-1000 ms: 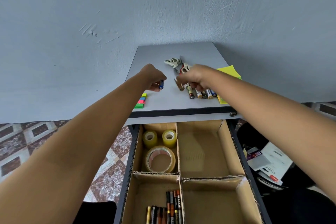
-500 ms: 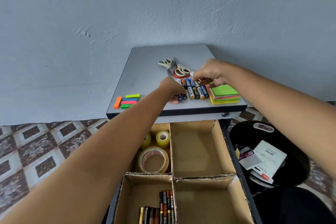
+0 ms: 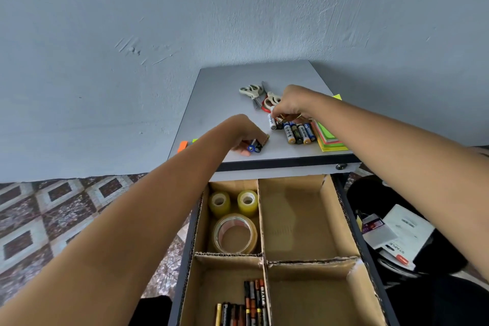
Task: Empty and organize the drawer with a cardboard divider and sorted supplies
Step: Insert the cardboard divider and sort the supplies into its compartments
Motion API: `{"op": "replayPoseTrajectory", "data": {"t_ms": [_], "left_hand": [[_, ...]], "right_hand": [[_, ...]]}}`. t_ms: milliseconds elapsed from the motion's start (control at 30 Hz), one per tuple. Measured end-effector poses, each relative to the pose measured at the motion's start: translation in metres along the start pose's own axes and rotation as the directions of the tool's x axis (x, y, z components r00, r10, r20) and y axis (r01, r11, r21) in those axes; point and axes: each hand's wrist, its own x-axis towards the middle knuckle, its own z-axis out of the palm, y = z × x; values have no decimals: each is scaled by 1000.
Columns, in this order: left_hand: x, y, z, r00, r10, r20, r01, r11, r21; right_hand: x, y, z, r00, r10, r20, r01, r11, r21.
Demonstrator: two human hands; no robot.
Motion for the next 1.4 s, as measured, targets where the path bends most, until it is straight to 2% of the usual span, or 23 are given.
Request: {"op": "replayPoseTrajectory", "data": {"t_ms": [200, 367, 767, 1000, 1133, 1233, 1333, 1400], "left_hand": [[2, -12, -22, 997, -73, 37, 78, 985, -155], [4, -14, -31, 997, -78, 11, 79, 976, -204], [3, -14, -31, 996, -88, -31, 76, 958, -277], [-2, -14, -32, 996, -68, -63, 47, 955, -291], [-9, -17, -33, 997, -60, -48, 41, 941, -335], [-20, -21, -34, 999, -44, -20, 34, 925, -379], [-40, -31, -34, 1000, -17, -22, 7, 910, -414], [-54, -44, -32, 1000, 4, -23, -14, 903, -428]], "right_hand": [[7, -11, 8, 998, -44, -41, 33, 971, -238], [12, -11, 10, 999, -39, -36, 24, 932, -361], [24, -18, 21, 999, -23, 38, 39, 860, -509], [22, -21, 24, 998, 1, 66, 32, 870, -492], [18, -13, 29, 998, -58, 3, 55, 926, -372], [7, -7, 27, 999, -50, -13, 49, 997, -55], [-20, -4, 21, 999, -37, 25, 29, 966, 259], [-42, 2, 21, 998, -14, 56, -8, 929, 369]]}}
